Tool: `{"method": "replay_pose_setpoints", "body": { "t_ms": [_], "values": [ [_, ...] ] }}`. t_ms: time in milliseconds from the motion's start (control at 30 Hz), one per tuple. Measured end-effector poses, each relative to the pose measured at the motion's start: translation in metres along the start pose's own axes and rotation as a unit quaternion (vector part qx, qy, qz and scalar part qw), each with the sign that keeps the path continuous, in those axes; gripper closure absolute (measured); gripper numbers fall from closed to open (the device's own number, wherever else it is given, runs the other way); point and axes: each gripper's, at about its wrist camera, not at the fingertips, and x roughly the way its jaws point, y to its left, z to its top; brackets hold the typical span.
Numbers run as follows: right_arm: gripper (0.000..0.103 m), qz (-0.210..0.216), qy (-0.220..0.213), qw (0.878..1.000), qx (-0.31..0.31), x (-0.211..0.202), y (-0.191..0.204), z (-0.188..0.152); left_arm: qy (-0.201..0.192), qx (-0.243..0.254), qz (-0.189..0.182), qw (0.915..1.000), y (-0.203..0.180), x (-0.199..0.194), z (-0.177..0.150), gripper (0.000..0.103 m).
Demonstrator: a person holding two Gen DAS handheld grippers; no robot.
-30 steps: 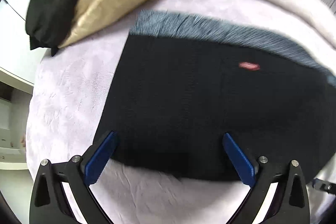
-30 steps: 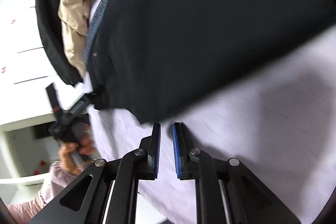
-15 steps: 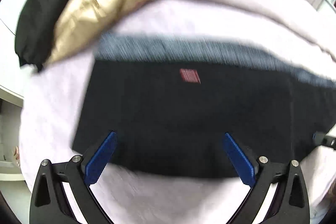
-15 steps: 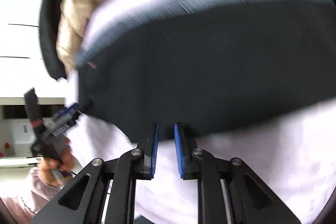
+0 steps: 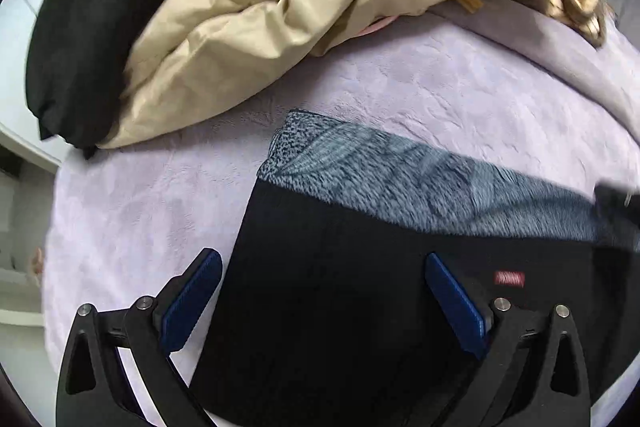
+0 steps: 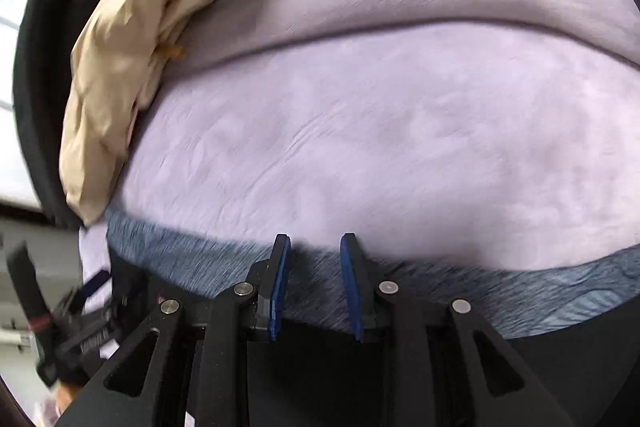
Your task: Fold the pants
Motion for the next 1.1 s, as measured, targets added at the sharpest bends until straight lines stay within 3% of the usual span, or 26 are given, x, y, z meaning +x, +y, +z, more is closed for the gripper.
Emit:
{"method": "replay_pose_setpoints", "body": {
  "t_ms": [33, 100, 233, 300, 367, 533, 667, 833, 1100],
  "values": [
    [0.061, 0.013, 0.003, 1.0, -0.005, -0.007, 0.0, -0.002, -0.004, 0.005, -0.005, 1.0, -0.001, -0.007, -0.004, 0.001],
    [0.033, 0.025, 0.011, 0.999, -0.028, -0.027, 0.003, -0.013, -0.008, 0.011, -0.018, 0.9998, -0.001, -0.021, -0.011, 0.001],
    [0.032, 0.033, 0.027, 0.998, -0.037, -0.06, 0.001, -0.044, 0.001, -0.001, -0.048, 0.9988, -0.003, -0.045, -0.028, 0.001],
    [0.024, 0.035, 0.036, 0.998, -0.03, -0.072, -0.005, -0.06, 0.008, 0.001, -0.056, 0.9984, -0.007, -0.057, -0.036, 0.001],
    [0.023, 0.033, 0.039, 0.998, -0.024, -0.084, -0.011, -0.078, 0.016, 0.011, -0.062, 0.9979, -0.04, -0.083, -0.053, 0.001],
    [0.02, 0.013, 0.037, 0.999, -0.014, -0.111, -0.022, -0.126, 0.028, 0.031, -0.082, 0.9958, -0.057, -0.093, -0.073, 0.001],
    [0.0, -0.03, 0.03, 0.999, -0.011, -0.125, -0.027, -0.159, 0.037, 0.048, -0.091, 0.9939, -0.084, -0.116, -0.086, 0.001],
    [0.0, -0.069, 0.046, 0.997, 0.006, -0.139, -0.043, -0.199, 0.07, 0.073, -0.089, 0.9908, -0.102, -0.129, -0.111, 0.001],
    [0.0, -0.068, 0.059, 0.993, 0.075, -0.156, -0.067, -0.235, 0.077, 0.116, -0.083, 0.9867, -0.123, -0.153, -0.138, 0.001]
  ]
}}
